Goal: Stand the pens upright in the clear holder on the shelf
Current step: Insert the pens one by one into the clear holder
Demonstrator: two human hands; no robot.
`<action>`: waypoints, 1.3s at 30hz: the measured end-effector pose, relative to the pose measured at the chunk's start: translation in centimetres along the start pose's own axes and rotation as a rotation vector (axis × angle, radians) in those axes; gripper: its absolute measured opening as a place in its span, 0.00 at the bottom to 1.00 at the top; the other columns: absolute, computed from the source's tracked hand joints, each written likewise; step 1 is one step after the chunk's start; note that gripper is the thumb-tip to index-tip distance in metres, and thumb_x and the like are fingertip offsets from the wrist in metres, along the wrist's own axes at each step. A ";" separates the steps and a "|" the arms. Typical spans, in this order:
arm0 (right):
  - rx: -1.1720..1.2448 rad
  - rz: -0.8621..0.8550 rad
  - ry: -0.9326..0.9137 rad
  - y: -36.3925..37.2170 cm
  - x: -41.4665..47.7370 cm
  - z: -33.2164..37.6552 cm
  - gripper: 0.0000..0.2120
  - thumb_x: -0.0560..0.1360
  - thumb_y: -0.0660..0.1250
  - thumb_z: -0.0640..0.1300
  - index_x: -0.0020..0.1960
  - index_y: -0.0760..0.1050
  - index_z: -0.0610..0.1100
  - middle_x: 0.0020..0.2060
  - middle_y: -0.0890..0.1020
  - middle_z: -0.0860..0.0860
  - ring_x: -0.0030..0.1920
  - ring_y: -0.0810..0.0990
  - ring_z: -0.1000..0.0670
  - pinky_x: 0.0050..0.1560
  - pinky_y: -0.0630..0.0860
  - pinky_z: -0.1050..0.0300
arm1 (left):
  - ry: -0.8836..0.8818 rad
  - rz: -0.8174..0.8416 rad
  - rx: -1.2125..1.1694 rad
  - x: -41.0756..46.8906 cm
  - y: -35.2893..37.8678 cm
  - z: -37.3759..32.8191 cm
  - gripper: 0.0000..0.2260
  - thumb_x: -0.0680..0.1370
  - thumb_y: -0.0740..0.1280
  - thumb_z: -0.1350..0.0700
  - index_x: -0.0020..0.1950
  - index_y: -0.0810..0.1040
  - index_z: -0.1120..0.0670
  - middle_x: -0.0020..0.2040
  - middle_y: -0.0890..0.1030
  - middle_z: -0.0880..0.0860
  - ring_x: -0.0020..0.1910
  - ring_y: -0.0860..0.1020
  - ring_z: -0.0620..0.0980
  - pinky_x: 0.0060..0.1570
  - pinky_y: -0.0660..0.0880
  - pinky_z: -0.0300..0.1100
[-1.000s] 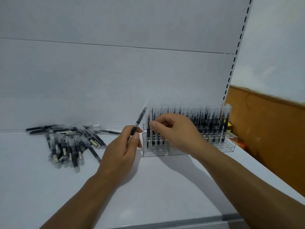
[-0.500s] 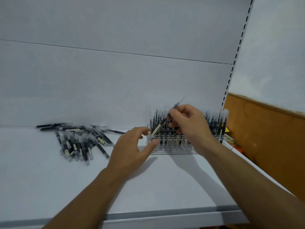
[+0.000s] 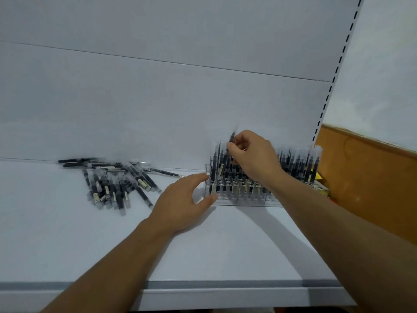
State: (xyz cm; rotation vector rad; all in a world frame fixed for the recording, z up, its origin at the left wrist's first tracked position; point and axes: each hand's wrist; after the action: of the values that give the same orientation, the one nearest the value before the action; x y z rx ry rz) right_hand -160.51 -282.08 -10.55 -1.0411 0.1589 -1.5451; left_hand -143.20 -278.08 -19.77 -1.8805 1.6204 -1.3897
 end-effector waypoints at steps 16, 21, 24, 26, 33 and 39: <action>-0.198 0.247 0.009 1.0 0.0 -0.9 0.07 0.76 0.68 0.48 0.45 0.71 0.49 0.39 0.81 0.51 0.43 0.81 0.47 0.47 0.79 0.49 | -0.025 0.008 -0.006 -0.1 -0.1 0.0 0.26 0.76 0.63 0.38 0.73 0.66 0.42 0.72 0.68 0.39 0.70 0.65 0.39 0.68 0.62 0.38; -0.148 0.259 0.034 0.9 -0.3 -1.3 0.07 0.76 0.69 0.50 0.44 0.73 0.50 0.40 0.82 0.51 0.44 0.82 0.49 0.49 0.79 0.50 | -0.023 0.004 -0.016 -0.1 0.1 0.0 0.24 0.77 0.64 0.41 0.73 0.67 0.42 0.71 0.69 0.39 0.69 0.66 0.39 0.65 0.62 0.35; -0.163 0.250 0.038 0.2 -1.2 -1.7 0.09 0.76 0.69 0.54 0.45 0.76 0.49 0.38 0.82 0.53 0.43 0.81 0.51 0.48 0.78 0.54 | -0.022 0.006 -0.028 0.1 0.3 0.2 0.22 0.78 0.64 0.44 0.72 0.67 0.42 0.70 0.69 0.39 0.69 0.66 0.39 0.65 0.62 0.35; -0.101 0.228 0.044 0.3 -2.5 -1.9 0.09 0.76 0.68 0.55 0.42 0.77 0.51 0.36 0.82 0.55 0.40 0.80 0.54 0.45 0.77 0.56 | -0.026 0.011 -0.049 0.1 0.3 0.3 0.22 0.77 0.61 0.45 0.72 0.68 0.41 0.70 0.70 0.39 0.70 0.66 0.39 0.67 0.63 0.38; 0.048 0.416 -0.085 4.0 -6.4 -0.4 0.05 0.77 0.65 0.49 0.46 0.80 0.53 0.41 0.83 0.59 0.41 0.80 0.59 0.46 0.77 0.58 | -0.105 -0.242 -0.235 0.1 -0.5 0.2 0.20 0.75 0.59 0.54 0.66 0.72 0.40 0.62 0.75 0.37 0.61 0.71 0.33 0.59 0.67 0.32; 0.027 0.511 -0.232 8.7 -5.5 3.1 0.08 0.78 0.60 0.49 0.54 0.77 0.54 0.51 0.80 0.57 0.51 0.78 0.52 0.51 0.76 0.54 | -0.281 -0.462 -0.413 0.6 -3.7 0.9 0.17 0.79 0.62 0.62 0.61 0.75 0.41 0.59 0.77 0.37 0.60 0.73 0.37 0.58 0.69 0.33</action>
State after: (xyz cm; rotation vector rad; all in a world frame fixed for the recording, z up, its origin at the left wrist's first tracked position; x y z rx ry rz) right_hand -152.64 -278.56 -16.99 -1.0510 0.2225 -0.9583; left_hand -140.33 -277.71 -17.26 -2.6828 1.4697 -0.9090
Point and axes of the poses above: each hand's wrist, its own x-axis towards the middle knuckle, its own y-axis out of the palm, z = x × y
